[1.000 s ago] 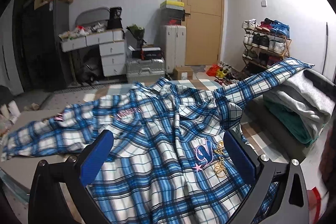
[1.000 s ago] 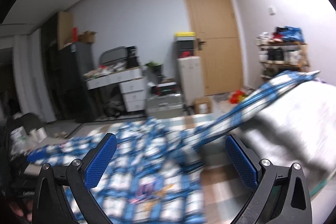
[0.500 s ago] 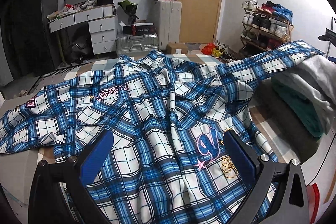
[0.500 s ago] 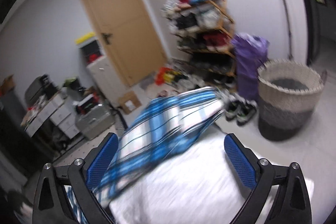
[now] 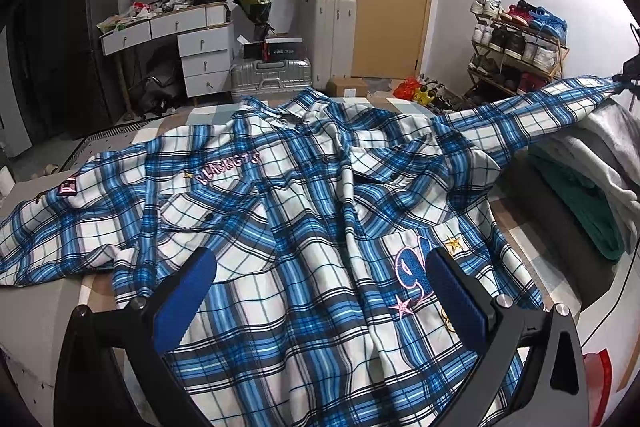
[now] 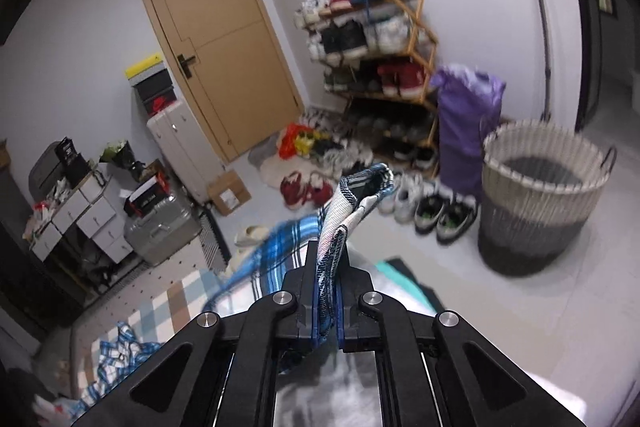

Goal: Fold large clothes

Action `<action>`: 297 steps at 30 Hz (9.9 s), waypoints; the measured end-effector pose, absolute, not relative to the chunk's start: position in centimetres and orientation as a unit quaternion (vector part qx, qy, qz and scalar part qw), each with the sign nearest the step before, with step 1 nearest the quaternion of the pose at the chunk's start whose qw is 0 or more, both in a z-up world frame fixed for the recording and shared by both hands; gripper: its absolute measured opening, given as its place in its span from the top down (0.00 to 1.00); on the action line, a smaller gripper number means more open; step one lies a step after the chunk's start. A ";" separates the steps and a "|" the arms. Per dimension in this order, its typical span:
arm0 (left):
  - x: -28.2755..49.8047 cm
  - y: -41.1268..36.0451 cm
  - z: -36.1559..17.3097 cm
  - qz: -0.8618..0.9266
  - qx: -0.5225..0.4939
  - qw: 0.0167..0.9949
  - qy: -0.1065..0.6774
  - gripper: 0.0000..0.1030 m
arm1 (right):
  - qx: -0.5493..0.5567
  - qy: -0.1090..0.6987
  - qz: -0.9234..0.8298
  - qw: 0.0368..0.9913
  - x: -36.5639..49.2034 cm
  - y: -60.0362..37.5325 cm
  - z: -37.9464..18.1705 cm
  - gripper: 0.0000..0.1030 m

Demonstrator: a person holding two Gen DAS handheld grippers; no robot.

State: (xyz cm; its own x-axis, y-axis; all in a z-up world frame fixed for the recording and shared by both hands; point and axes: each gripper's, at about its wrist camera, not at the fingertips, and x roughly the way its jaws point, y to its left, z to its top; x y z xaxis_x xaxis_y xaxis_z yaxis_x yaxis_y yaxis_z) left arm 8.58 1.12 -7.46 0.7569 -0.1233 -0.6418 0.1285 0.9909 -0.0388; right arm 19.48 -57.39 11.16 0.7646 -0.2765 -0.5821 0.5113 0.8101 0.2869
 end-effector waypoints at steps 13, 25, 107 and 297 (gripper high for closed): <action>5.6 6.3 -5.8 -0.038 -0.022 0.952 0.304 0.01 | 0.057 0.172 -0.201 0.963 22.2 -43.6 20.4 0.95; 2.8 11.5 -5.5 0.016 -0.039 0.957 0.288 0.01 | 0.061 0.200 0.157 0.965 27.2 -14.4 15.4 0.95; 6.4 13.6 -5.6 0.114 -0.018 0.934 0.339 0.01 | -0.076 0.444 0.059 0.891 31.1 -10.2 -16.9 0.21; 30.4 10.7 -14.8 -0.103 -0.010 0.857 0.505 0.22 | -0.079 0.394 0.073 0.913 31.4 -14.4 -12.4 0.12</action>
